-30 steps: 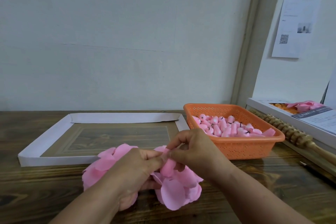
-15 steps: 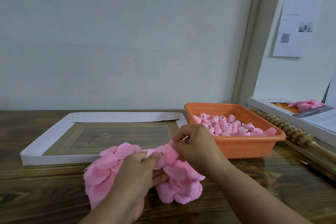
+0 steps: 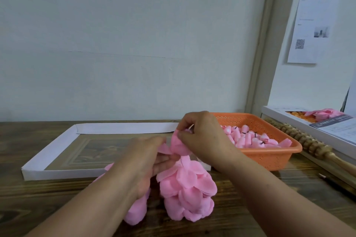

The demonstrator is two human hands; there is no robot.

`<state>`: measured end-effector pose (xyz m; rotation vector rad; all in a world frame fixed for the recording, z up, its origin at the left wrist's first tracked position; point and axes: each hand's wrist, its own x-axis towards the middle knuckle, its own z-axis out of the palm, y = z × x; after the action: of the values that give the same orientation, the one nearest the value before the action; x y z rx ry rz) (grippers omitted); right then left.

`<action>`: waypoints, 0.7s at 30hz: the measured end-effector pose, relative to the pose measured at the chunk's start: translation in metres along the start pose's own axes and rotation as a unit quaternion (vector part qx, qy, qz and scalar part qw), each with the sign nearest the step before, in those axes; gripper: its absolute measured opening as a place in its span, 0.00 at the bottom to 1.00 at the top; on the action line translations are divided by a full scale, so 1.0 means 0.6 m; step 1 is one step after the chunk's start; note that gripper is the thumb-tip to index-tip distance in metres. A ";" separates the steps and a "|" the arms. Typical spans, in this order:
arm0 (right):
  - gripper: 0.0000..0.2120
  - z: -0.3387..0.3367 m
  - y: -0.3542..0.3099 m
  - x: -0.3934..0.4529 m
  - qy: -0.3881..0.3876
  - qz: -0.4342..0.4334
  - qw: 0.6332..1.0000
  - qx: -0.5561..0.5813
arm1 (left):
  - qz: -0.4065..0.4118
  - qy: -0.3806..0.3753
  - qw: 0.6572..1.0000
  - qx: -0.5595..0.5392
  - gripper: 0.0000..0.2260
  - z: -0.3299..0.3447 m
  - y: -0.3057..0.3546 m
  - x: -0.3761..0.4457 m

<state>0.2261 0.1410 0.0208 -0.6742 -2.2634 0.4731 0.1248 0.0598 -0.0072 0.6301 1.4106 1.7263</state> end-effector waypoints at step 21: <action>0.09 0.004 0.012 -0.009 -0.017 0.019 0.999 0.024 | 0.067 0.028 0.995 0.075 0.14 0.003 -0.014 0.007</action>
<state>0.2299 0.1433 0.0124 -0.6913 -2.2668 0.5592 0.1261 0.0649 -0.0156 0.7791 1.5788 1.7637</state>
